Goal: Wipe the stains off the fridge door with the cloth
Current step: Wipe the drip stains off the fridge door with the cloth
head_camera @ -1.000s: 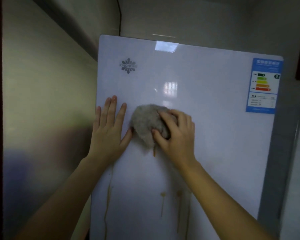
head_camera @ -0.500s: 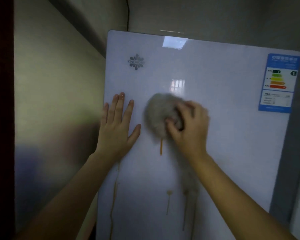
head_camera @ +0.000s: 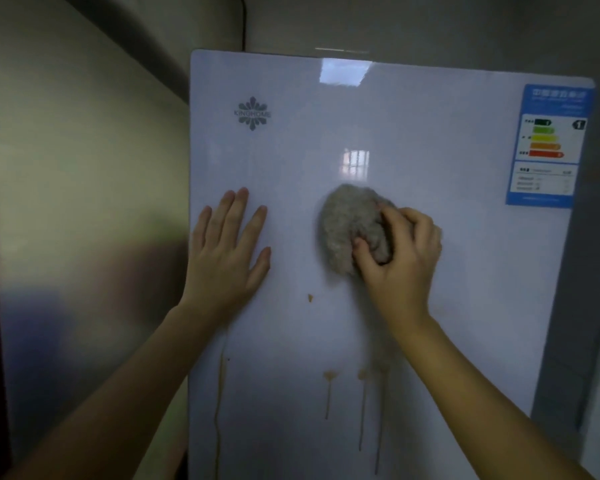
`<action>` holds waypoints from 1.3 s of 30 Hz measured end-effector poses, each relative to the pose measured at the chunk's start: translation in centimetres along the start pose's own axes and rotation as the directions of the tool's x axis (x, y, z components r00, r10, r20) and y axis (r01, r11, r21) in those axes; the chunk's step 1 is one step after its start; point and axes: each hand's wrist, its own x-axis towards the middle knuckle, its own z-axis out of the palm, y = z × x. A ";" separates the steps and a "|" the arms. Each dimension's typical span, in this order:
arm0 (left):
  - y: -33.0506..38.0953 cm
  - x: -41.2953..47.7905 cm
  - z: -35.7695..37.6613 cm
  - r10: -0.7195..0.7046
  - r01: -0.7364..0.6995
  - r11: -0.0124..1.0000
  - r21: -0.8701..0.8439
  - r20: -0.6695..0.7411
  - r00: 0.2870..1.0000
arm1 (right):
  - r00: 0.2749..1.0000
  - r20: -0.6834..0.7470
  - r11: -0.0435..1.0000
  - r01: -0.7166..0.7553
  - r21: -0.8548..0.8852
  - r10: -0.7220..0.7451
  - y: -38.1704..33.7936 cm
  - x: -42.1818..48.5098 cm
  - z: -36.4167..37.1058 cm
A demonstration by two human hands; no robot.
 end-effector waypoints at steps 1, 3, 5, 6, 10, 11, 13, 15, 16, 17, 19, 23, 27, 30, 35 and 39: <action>0.0 -0.1 0.2 -0.002 0.002 1.000 0.006 0.001 1.000 | 0.999 0.028 0.999 0.041 0.007 -0.041 -1.0 -0.5 0.7; -0.1 -0.2 0.5 0.001 -0.001 1.000 0.019 0.006 1.000 | 0.971 0.124 0.979 0.203 0.018 -0.203 -2.4 -2.4 1.7; -0.4 -0.4 0.6 0.012 -0.012 1.000 0.014 0.017 1.000 | 0.917 0.224 0.942 0.333 0.032 -0.331 -2.3 -4.6 1.8; -0.5 -0.4 0.7 0.014 -0.015 1.000 0.005 0.019 1.000 | 0.900 0.252 0.933 0.358 0.035 -0.355 -1.8 -5.3 1.4; -0.5 -0.4 0.8 -0.001 0.001 1.000 -0.014 0.005 1.000 | 0.934 0.219 0.954 0.296 -0.034 -0.282 1.8 -5.8 -1.1; -0.4 -0.4 0.9 -0.004 0.004 1.000 -0.016 0.000 1.000 | 0.958 0.178 0.969 0.239 -0.054 -0.226 2.5 -5.2 -1.7; -0.5 -0.5 1.0 -0.001 0.001 1.000 -0.026 -0.005 1.000 | 0.990 0.096 0.992 0.111 -0.053 -0.106 2.8 -4.0 -2.0; -0.7 -0.5 1.0 0.005 -0.006 0.999 -0.036 -0.009 1.000 | 0.997 0.061 0.999 0.047 -0.023 -0.045 1.6 -3.2 -1.1; -0.8 -0.4 1.1 0.007 -0.008 0.999 -0.039 -0.012 1.000 | 0.997 0.066 0.999 0.050 -0.016 -0.049 0.7 -3.1 -0.5; -0.8 -0.4 1.1 0.006 -0.006 0.999 -0.041 -0.013 1.000 | 0.994 0.087 0.997 0.074 -0.014 -0.073 -0.2 -3.3 0.1; -0.7 -0.4 1.1 -0.004 0.003 0.999 -0.044 -0.007 1.000 | 0.973 0.158 0.986 0.169 -0.007 -0.166 -1.5 -4.4 1.0; -0.6 -0.4 0.8 -0.006 0.006 0.999 -0.053 -0.012 1.000 | 0.922 0.271 0.958 0.288 -0.007 -0.275 -0.8 -7.5 0.2; -0.6 -0.3 0.7 -0.008 0.008 0.999 -0.054 0.001 1.000 | 0.965 0.207 0.980 0.181 -0.086 -0.160 2.4 -7.4 -2.5; -0.4 -0.4 0.8 -0.015 0.015 0.998 -0.059 0.000 1.000 | 0.992 0.122 0.996 0.045 -0.080 -0.035 2.8 -6.0 -3.0; -0.2 -0.3 0.8 -0.021 0.020 0.998 -0.053 -0.009 1.000 | 0.984 0.166 0.997 0.073 -0.019 -0.069 -0.8 -6.5 0.0; 0.5 0.1 0.6 -0.058 0.057 0.998 -0.021 -0.036 0.998 | 0.942 0.257 0.975 0.222 -0.004 -0.214 -1.1 -7.6 0.4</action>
